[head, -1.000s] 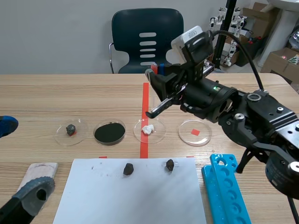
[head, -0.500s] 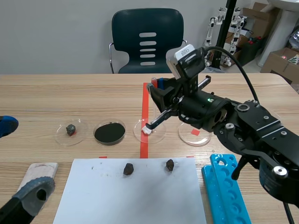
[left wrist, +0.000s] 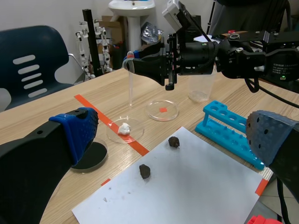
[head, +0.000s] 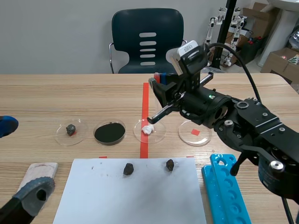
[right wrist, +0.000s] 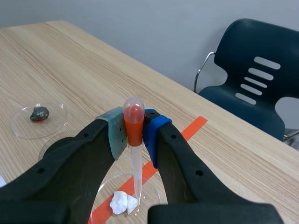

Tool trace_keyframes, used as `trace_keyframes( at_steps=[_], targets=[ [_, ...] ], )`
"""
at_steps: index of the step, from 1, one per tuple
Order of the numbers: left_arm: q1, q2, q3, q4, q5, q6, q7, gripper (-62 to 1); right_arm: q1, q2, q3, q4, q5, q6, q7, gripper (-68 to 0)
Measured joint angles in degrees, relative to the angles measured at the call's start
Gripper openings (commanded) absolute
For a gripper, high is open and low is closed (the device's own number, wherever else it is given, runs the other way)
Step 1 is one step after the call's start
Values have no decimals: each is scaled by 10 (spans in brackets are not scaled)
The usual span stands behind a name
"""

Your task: Squeeze the dropper onto the mineral

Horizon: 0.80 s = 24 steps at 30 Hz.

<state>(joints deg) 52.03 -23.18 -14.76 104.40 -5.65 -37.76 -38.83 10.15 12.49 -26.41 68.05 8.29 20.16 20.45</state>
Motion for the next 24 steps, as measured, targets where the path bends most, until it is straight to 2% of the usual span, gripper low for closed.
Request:
trace_keyframes(
  at_steps=[6,12,24],
  targets=[
    [0,0,0,0,0,0,0,14,0,-16,0,-16,-29,0,7,-594],
    [0,0,0,0,0,0,0,14,0,-17,0,-16,-32,0,31,-594],
    [0,0,0,0,0,0,0,14,0,-17,0,-16,-37,0,40,-594]
  ],
)
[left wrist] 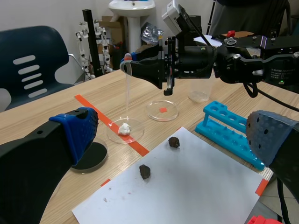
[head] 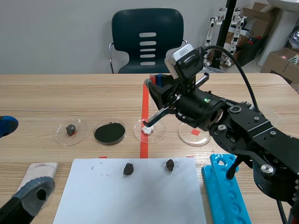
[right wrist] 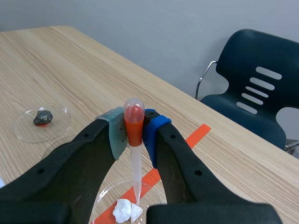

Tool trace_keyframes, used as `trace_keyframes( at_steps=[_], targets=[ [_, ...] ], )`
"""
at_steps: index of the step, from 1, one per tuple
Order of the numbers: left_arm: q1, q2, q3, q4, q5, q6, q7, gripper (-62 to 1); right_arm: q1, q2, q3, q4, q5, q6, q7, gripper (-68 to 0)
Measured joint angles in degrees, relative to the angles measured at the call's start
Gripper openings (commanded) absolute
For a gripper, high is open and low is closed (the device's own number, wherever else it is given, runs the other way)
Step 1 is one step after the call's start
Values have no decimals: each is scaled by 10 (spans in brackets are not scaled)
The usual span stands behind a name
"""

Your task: Squeeze the dropper onto the mineral

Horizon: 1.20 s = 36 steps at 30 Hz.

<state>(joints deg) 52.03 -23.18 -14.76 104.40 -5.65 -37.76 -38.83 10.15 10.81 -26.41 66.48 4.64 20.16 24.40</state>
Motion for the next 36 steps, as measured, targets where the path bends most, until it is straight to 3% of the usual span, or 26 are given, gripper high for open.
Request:
trace_keyframes(
  at_steps=[7,36],
  targets=[
    [0,0,0,0,0,0,0,14,0,-7,0,0,-21,0,0,-594],
    [0,0,0,0,0,0,0,14,13,-9,0,-36,-21,-9,21,-594]
  ],
)
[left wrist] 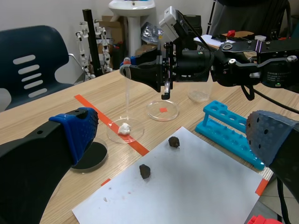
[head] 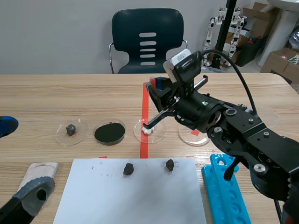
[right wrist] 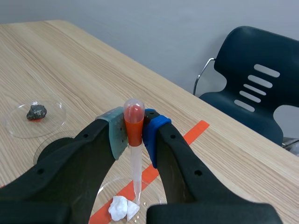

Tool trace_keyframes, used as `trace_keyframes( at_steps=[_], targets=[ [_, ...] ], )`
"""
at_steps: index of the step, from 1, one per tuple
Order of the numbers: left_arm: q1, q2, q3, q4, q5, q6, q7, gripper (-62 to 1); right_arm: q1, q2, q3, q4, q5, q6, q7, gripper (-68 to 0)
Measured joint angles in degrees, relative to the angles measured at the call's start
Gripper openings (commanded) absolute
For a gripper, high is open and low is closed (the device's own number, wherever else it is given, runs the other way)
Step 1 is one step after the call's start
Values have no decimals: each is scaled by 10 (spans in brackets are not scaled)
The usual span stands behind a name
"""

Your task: Squeeze the dropper onto the mineral

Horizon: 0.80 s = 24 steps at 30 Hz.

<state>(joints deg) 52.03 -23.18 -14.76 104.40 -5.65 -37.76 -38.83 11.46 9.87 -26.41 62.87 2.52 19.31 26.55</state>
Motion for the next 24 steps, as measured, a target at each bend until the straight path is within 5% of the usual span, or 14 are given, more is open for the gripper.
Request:
trace_keyframes(
  at_steps=[24],
  targets=[
    [0,0,0,0,0,0,0,14,2,0,0,0,0,19,0,-594]
  ],
)
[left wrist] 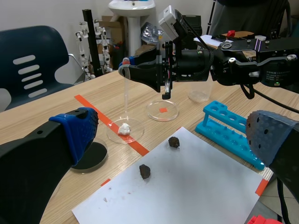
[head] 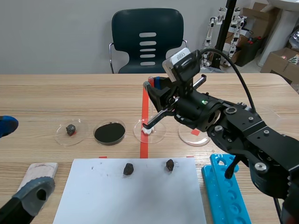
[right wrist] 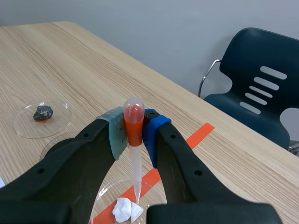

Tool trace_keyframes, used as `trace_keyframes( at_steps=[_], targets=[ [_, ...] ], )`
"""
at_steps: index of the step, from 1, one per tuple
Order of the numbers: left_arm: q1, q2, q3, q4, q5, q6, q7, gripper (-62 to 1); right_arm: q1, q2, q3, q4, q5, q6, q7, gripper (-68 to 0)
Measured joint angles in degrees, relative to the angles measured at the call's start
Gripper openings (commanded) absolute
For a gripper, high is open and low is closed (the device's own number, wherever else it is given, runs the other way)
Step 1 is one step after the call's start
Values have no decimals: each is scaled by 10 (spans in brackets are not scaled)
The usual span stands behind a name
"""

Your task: Squeeze the dropper onto the mineral

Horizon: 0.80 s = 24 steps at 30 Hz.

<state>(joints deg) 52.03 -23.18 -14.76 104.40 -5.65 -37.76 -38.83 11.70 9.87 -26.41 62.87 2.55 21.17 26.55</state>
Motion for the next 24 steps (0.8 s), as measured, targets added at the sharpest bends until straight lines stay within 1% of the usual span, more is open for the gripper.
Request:
trace_keyframes(
  at_steps=[1,3,20,24],
  targets=[
    [0,0,0,0,0,0,0,14,0,0,0,0,0,8,0,-594],
    [0,0,0,0,0,0,0,14,0,0,0,0,0,14,0,-594],
    [0,0,0,0,0,0,0,14,0,0,0,0,0,14,-2,-595],
    [0,0,0,0,0,0,0,14,0,0,0,0,0,14,-2,-619]
  ],
)
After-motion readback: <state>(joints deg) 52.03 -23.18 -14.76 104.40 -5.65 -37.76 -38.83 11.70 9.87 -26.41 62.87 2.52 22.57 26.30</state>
